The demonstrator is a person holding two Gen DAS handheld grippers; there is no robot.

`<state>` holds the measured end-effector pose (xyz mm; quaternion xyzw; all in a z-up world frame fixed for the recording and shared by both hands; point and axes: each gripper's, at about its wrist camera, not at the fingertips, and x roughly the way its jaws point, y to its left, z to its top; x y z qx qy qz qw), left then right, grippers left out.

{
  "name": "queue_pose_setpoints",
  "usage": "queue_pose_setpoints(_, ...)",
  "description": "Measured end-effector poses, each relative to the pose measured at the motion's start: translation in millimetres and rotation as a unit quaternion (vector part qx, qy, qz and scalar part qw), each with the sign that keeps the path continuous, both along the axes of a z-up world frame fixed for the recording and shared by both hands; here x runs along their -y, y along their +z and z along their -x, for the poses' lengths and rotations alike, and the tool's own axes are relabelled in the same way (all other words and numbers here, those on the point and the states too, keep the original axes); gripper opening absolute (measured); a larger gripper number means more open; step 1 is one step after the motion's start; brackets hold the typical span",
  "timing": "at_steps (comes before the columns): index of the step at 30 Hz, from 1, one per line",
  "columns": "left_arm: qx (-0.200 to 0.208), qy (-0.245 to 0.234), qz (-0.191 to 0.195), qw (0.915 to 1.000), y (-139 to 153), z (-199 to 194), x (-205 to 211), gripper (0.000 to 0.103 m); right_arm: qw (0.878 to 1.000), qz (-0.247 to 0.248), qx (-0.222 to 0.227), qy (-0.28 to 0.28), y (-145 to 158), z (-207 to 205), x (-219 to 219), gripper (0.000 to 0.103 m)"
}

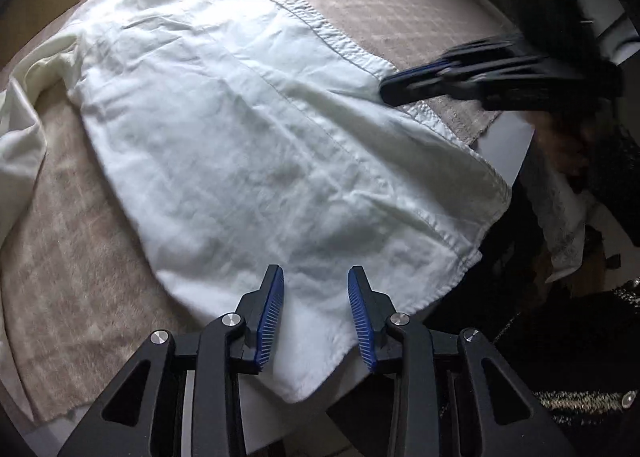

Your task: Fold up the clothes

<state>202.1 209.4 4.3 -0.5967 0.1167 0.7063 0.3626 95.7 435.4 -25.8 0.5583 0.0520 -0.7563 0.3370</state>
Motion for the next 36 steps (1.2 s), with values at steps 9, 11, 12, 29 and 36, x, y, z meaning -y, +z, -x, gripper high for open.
queue_pose_setpoints(9, 0.012, 0.011, -0.015, 0.9998, 0, -7, 15, 0.032, 0.999, -0.009, -0.047, -0.006, 42, 3, 30, 0.01)
queue_pose_setpoints(11, 0.009, 0.008, -0.016, 0.9998, -1, -8, 16, 0.032, 0.999, -0.017, -0.038, 0.02, 39, -1, 49, 0.01)
queue_pose_setpoints(12, 0.01, 0.008, -0.018, 0.9998, -1, -8, 17, 0.032, 0.999, -0.017, -0.021, 0.027, 34, 0, 52, 0.01)
queue_pose_setpoints(29, -0.14, 0.201, 0.079, 0.9664, 63, 34, 222, 0.056, 0.997, 0.073, -0.01, 0.008, 179, 24, 73, 0.027)
queue_pose_setpoints(36, -0.128, 0.125, 0.068, 0.9814, 39, 68, 254, 0.056, 0.994, 0.096, 0.047, 0.017, 138, 30, 221, 0.027)
